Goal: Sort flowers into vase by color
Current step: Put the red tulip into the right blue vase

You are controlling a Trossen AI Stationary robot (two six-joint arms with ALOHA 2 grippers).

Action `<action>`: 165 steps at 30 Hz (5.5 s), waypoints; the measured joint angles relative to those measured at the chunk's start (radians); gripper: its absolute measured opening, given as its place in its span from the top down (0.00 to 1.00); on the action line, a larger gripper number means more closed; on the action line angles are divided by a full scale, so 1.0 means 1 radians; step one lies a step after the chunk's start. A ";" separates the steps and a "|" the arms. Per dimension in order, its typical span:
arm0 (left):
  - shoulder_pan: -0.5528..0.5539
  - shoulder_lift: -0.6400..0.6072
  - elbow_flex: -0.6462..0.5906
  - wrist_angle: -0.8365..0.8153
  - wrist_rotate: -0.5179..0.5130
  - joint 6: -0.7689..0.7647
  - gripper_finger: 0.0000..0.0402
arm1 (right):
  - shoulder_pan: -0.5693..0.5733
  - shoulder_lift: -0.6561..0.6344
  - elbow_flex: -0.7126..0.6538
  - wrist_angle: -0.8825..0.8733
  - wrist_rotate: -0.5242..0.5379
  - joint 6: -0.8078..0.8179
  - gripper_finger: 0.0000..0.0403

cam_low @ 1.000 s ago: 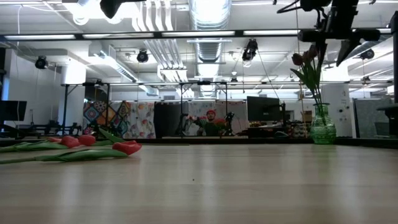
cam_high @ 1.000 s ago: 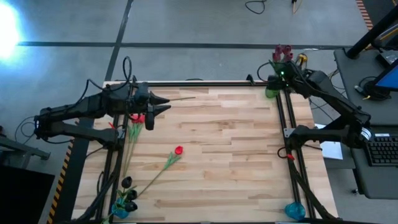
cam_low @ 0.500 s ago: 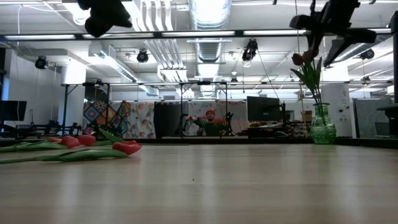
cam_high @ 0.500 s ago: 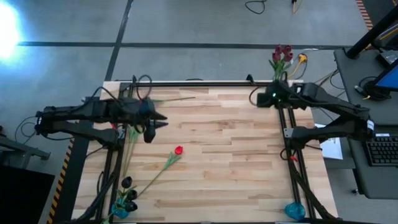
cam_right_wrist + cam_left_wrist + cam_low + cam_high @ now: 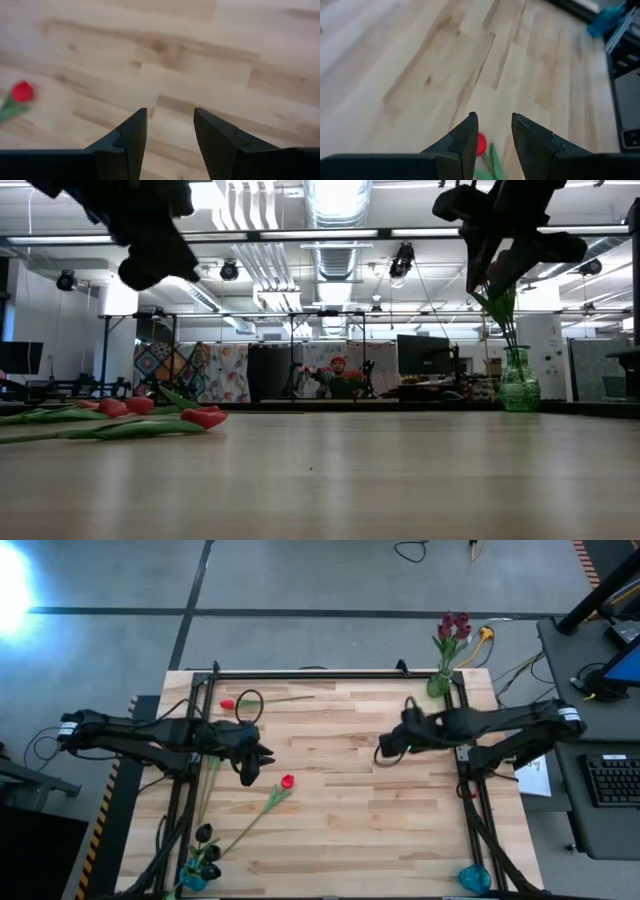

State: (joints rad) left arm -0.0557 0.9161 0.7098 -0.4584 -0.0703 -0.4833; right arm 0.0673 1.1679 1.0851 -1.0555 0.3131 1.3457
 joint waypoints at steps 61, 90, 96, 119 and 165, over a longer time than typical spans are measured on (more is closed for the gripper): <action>-0.016 0.828 0.363 0.301 -0.176 -0.214 1.00 | 0.228 -0.118 -0.028 -0.037 0.050 -0.196 0.79; 0.109 0.932 0.460 0.406 0.261 -0.400 0.53 | 0.354 0.084 -0.290 0.501 -0.025 0.238 0.59; 0.133 0.709 0.387 0.224 0.112 -0.270 0.50 | 0.288 0.189 -0.290 0.629 -0.025 0.261 0.57; 0.145 0.155 -0.002 0.152 0.088 -0.075 0.57 | 0.031 0.483 -0.285 0.950 -0.106 0.496 0.78; 0.081 0.077 0.225 0.338 0.217 0.047 0.57 | 0.050 -0.433 -0.088 0.681 -0.891 -1.005 0.98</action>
State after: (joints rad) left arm 0.0253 0.9930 0.9343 -0.1209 0.1472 -0.4364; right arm 0.1175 0.7351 0.9968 -0.3748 -0.5783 0.3412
